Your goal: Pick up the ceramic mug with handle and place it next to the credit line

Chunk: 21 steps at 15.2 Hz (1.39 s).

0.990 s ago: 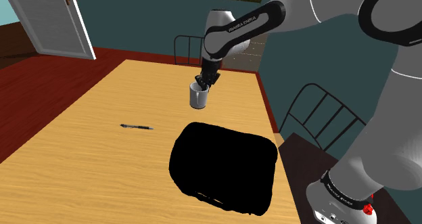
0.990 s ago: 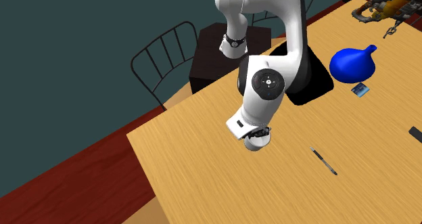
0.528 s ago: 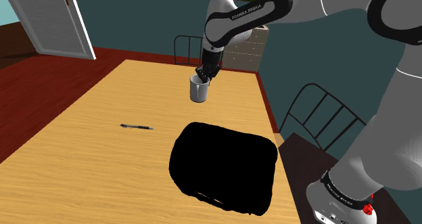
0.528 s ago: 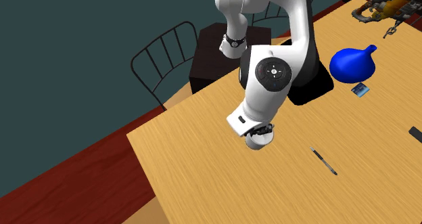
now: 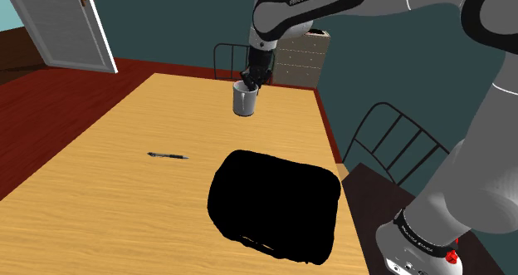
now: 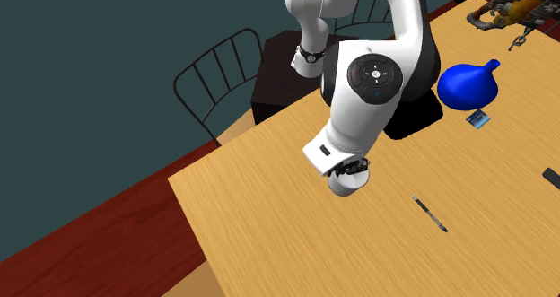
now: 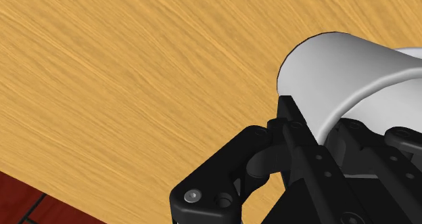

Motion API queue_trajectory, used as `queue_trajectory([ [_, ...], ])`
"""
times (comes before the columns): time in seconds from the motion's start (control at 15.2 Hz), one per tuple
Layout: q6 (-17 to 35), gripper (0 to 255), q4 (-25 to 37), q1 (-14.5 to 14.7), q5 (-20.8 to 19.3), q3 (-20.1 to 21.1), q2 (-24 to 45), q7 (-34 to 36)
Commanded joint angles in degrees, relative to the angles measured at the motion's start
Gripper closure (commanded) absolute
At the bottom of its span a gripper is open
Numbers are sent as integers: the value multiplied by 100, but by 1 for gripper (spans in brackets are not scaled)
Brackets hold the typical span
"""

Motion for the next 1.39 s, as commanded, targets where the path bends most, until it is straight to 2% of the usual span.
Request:
queue_trajectory([
  [0.0, -134, 255, 86, 4, -4, 2, -47, 15],
  [0.92, -1147, 255, 947, -2, -26, -2, -200, 75],
  [1.32, -990, 255, 486, 424, -101, 317, -547, 832],
])
